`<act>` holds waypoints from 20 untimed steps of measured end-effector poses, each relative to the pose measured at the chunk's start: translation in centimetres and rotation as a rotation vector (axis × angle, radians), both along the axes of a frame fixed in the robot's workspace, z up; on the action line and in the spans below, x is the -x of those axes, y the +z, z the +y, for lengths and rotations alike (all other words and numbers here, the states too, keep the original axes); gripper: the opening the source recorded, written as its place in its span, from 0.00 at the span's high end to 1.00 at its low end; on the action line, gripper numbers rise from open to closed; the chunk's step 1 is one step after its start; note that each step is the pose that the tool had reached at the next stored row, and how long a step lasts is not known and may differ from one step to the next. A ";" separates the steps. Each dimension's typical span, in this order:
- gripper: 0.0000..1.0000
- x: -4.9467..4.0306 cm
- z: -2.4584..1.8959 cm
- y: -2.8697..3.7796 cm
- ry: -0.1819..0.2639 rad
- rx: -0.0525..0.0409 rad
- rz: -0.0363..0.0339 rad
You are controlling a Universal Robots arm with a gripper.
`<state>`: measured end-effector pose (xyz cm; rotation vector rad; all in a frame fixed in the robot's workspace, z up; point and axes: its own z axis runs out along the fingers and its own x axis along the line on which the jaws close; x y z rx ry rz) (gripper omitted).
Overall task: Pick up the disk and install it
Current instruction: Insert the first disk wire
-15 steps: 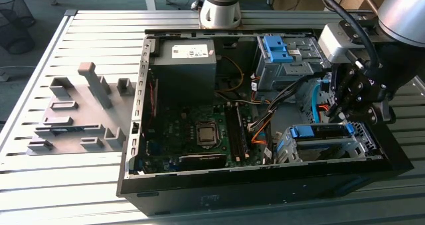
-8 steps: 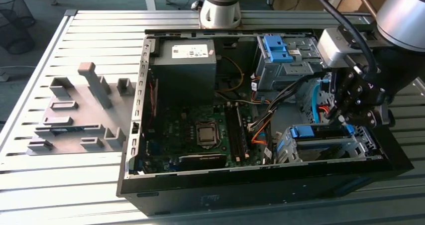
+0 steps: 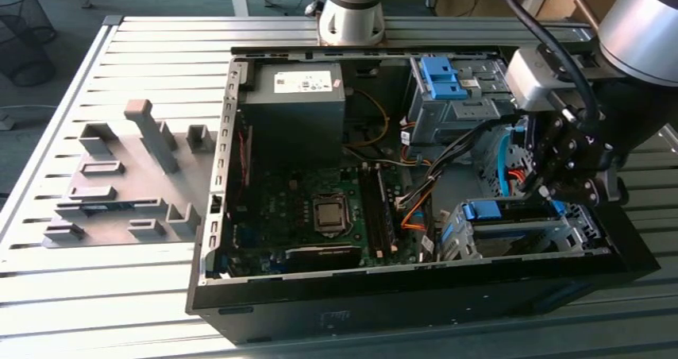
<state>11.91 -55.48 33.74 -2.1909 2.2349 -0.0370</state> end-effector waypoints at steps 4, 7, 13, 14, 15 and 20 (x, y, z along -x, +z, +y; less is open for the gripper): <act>0.84 0.00 -0.01 -0.09 0.000 0.0002 0.0000; 0.84 0.00 -0.02 -0.15 0.000 0.0000 0.0000; 0.84 -0.01 -0.03 -0.23 0.000 0.0001 0.0000; 0.84 -0.01 -0.03 -0.26 0.000 0.0001 -0.0001; 0.84 0.00 -0.03 -0.28 0.000 0.0001 0.0000; 0.84 -0.01 -0.04 -0.34 0.000 0.0002 -0.0001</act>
